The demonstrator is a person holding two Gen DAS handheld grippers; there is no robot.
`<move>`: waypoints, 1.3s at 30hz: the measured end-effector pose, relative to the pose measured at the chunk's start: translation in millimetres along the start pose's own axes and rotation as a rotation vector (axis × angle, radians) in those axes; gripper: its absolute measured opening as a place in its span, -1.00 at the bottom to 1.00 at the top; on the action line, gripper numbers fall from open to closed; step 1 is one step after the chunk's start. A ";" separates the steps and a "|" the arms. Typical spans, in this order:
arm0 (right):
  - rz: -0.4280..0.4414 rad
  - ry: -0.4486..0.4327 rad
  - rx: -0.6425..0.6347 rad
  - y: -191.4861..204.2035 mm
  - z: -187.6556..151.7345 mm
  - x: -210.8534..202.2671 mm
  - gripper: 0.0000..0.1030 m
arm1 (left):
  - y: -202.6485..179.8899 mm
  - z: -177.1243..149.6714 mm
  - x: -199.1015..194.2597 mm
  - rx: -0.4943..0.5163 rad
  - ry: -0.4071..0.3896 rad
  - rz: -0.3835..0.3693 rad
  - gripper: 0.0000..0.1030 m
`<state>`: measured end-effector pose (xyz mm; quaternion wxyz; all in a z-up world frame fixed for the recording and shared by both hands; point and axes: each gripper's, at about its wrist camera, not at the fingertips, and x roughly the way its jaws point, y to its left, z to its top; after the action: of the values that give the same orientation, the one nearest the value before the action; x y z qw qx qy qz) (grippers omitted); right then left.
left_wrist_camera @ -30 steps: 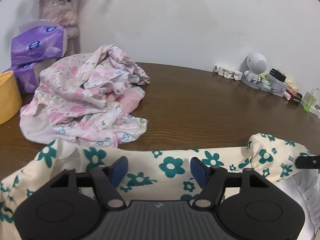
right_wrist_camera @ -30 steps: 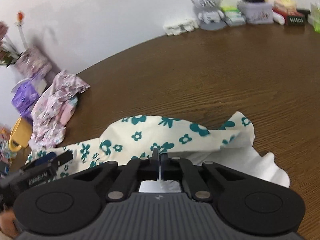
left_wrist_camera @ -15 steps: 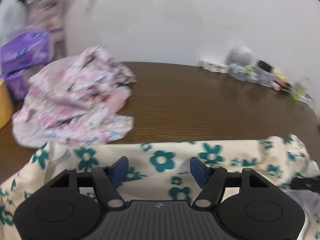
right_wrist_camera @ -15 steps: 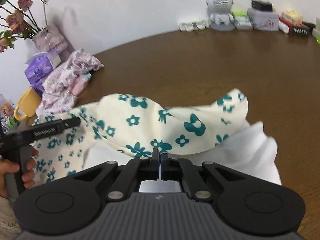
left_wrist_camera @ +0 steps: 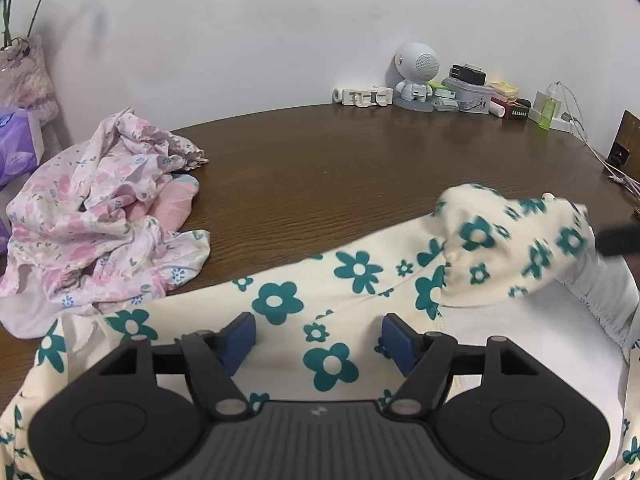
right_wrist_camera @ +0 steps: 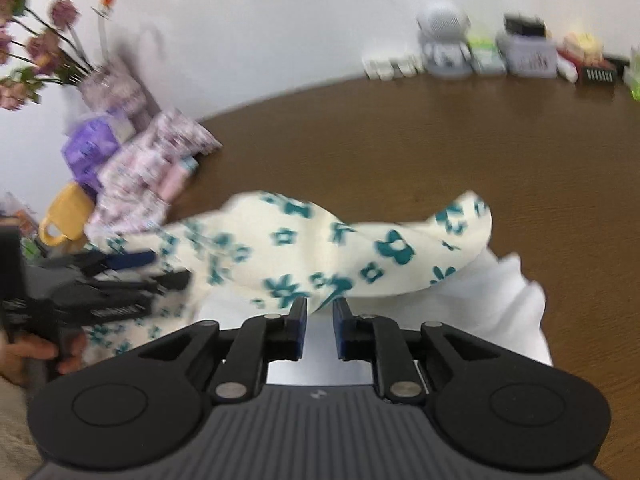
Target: Fold clothes
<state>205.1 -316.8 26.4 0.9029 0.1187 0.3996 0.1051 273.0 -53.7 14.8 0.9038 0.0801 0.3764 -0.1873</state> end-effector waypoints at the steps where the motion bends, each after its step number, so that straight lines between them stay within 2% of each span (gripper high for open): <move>1: 0.008 -0.024 -0.015 5.3 3.7 -4.6 -0.61 | -0.2 -0.1 0.3 0.003 0.000 0.001 0.35; 4: 0.008 -0.079 -0.107 26.4 17.3 -1.9 -0.35 | 0.1 -0.8 -0.3 0.009 -0.003 0.000 0.36; 8: -0.020 -0.117 -0.260 61.7 32.8 26.4 -0.35 | 0.5 -1.2 -0.5 0.012 -0.004 -0.005 0.38; 13: -0.046 -0.059 -0.351 80.5 40.7 75.1 -0.40 | -0.5 -1.6 -1.0 0.013 -0.006 -0.007 0.39; 16: -0.086 -0.011 -0.330 67.9 35.7 91.8 -0.53 | -0.5 -1.8 -1.4 0.015 -0.007 -0.008 0.40; 18: -0.101 0.021 -0.265 48.7 31.6 97.2 -0.59 | -0.8 -2.1 -1.2 0.016 -0.008 -0.008 0.41; 19: -0.100 0.029 -0.235 39.5 29.4 98.2 -0.70 | -0.9 -2.4 -1.1 0.017 -0.008 -0.008 0.42; 21: -0.064 0.015 -0.200 28.7 24.4 92.5 -0.71 | -0.7 -2.6 -1.0 0.018 -0.010 -0.009 0.43; 23: -0.067 0.025 -0.187 25.3 23.1 87.3 -0.76 | -0.3 -2.7 -1.0 0.019 -0.011 -0.009 0.44; 27: -0.082 -0.016 -0.169 18.0 22.6 71.1 -0.74 | -0.8 -2.8 -1.3 0.020 -0.011 -0.010 0.45; 29: -0.116 -0.033 -0.178 14.6 22.8 68.7 -0.73 | -1.1 -2.7 -1.6 0.020 -0.011 -0.010 0.45; 31: -0.141 -0.007 -0.168 7.8 22.3 72.9 -0.74 | -1.0 -3.0 -1.5 0.021 -0.012 -0.010 0.46; 39: -0.151 -0.030 -0.170 -2.6 19.5 62.9 -0.73 | -0.2 -3.2 -0.2 0.020 -0.015 -0.009 0.49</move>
<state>261.3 -303.9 -5.5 0.9209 0.0127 0.3835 0.0685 270.6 -53.0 12.7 0.9048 0.0860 0.3681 -0.1958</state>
